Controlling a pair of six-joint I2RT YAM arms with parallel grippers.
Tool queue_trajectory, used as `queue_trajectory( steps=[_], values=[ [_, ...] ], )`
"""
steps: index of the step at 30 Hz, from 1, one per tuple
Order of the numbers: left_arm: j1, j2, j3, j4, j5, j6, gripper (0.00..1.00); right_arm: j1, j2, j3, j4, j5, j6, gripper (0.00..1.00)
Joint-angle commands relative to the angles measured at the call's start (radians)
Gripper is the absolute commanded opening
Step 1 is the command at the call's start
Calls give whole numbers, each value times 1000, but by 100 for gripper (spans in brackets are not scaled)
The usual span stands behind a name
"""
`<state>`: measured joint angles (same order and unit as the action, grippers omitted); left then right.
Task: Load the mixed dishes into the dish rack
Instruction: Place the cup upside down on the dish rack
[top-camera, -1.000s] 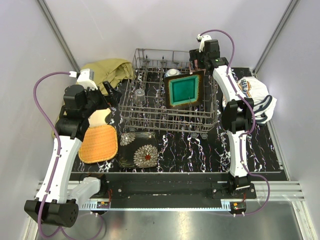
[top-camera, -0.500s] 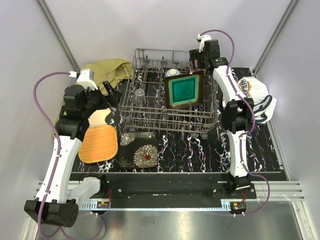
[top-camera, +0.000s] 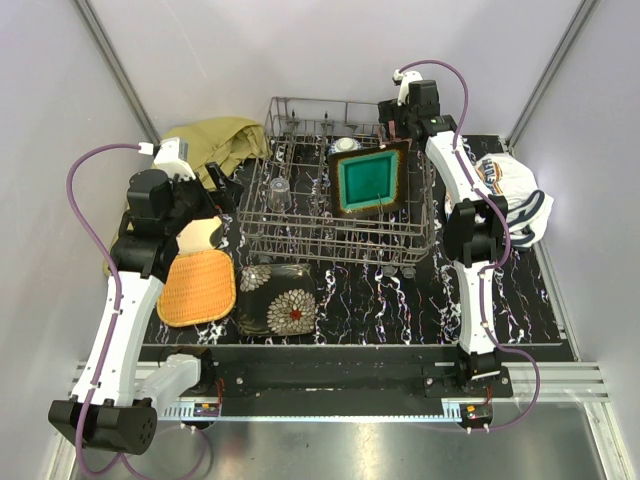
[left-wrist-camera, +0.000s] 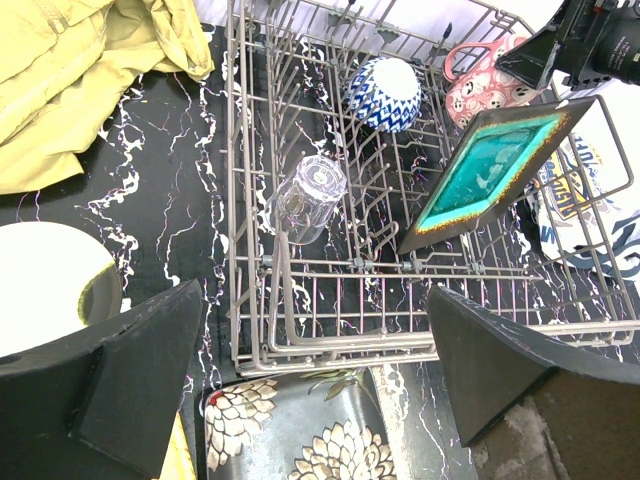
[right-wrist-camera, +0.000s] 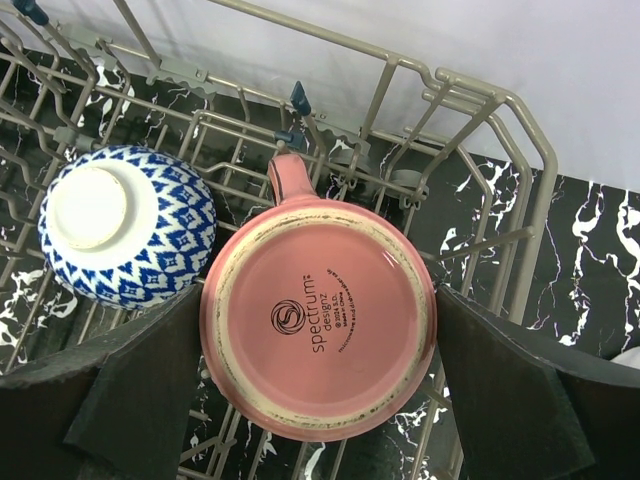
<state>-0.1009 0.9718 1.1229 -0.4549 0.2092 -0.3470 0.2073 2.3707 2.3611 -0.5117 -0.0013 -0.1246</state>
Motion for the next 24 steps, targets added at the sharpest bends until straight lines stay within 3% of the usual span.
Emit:
queue_trajectory(
  steps=[1,6,24],
  values=[
    [6,-10,6,38,2,16,99,21,-4,-14,24,-152,5,95],
    [6,-13,3,41,-1,17,99,21,-5,3,25,-154,5,99],
    [4,-12,9,39,4,14,99,21,-36,29,21,-155,6,100]
  ],
)
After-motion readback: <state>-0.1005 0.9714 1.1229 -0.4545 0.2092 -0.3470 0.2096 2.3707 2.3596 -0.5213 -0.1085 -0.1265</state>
